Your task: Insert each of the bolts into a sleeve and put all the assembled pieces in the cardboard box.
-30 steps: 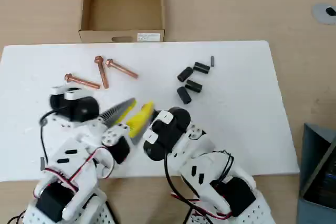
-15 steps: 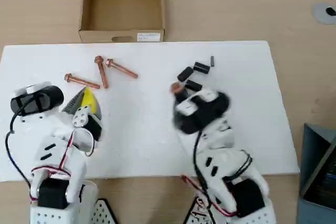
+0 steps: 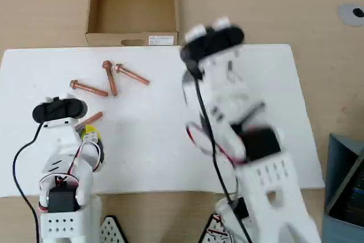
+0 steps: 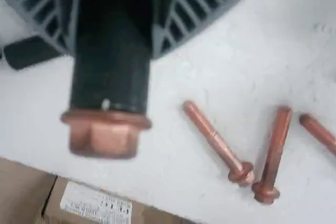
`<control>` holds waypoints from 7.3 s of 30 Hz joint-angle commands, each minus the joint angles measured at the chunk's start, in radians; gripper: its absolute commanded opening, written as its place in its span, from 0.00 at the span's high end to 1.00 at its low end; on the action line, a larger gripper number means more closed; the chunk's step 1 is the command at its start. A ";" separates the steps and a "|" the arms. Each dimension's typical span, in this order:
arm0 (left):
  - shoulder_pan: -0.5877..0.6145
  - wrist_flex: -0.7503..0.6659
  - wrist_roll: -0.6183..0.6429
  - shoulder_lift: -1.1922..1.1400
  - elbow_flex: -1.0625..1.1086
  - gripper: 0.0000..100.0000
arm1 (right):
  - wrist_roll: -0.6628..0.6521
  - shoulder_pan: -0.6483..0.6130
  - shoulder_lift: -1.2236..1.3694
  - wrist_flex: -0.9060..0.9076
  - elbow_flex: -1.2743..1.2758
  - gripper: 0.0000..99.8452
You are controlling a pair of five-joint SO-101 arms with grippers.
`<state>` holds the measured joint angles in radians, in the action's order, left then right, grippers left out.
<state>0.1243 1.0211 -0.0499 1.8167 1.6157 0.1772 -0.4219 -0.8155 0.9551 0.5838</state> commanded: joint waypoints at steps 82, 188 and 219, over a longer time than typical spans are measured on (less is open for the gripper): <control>0.040 0.006 -0.008 0.007 0.040 1.00 | -0.313 0.033 1.682 0.703 -2.252 0.99; 0.031 0.006 -0.014 0.007 0.040 1.00 | -0.470 0.119 0.797 0.760 -0.866 0.99; 0.012 0.127 -0.006 -0.285 -0.462 1.00 | -0.143 0.495 -0.160 0.755 -0.150 0.99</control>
<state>0.1458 1.1592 -0.0560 1.6525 1.2919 0.0253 0.0123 -0.9505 1.7331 0.4242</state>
